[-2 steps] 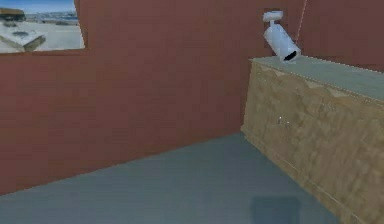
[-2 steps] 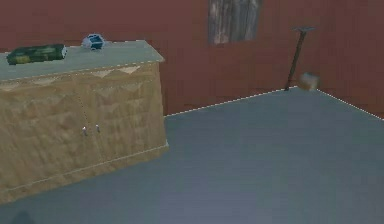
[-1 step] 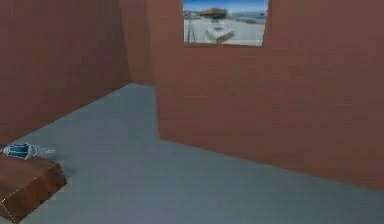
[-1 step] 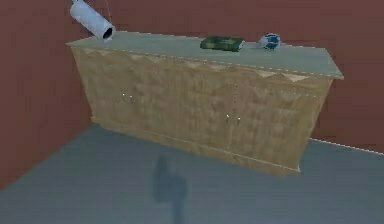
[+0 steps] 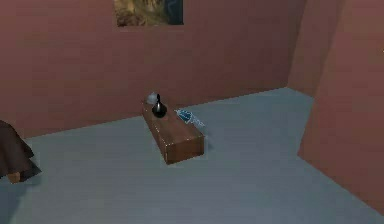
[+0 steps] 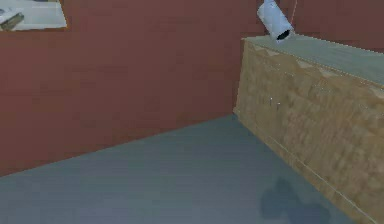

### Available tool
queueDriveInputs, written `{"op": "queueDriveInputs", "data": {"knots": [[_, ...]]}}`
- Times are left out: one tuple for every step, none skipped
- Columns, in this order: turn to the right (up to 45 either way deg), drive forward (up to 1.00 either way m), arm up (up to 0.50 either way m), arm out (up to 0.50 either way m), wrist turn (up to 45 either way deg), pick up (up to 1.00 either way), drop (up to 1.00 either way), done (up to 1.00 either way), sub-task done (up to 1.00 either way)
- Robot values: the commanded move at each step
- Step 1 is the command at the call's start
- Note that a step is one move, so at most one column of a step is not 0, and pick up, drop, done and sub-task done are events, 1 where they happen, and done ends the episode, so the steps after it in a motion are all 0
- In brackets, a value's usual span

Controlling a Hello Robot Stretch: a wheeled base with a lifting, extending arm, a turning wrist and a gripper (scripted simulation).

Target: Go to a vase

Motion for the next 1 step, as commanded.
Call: {"op": "queueDriveInputs", "data": {"knots": [[-3.0, 0.00, 0.00, 0.00, 0.0, 0.00, 0.00, 0.00, 0.00]]}}
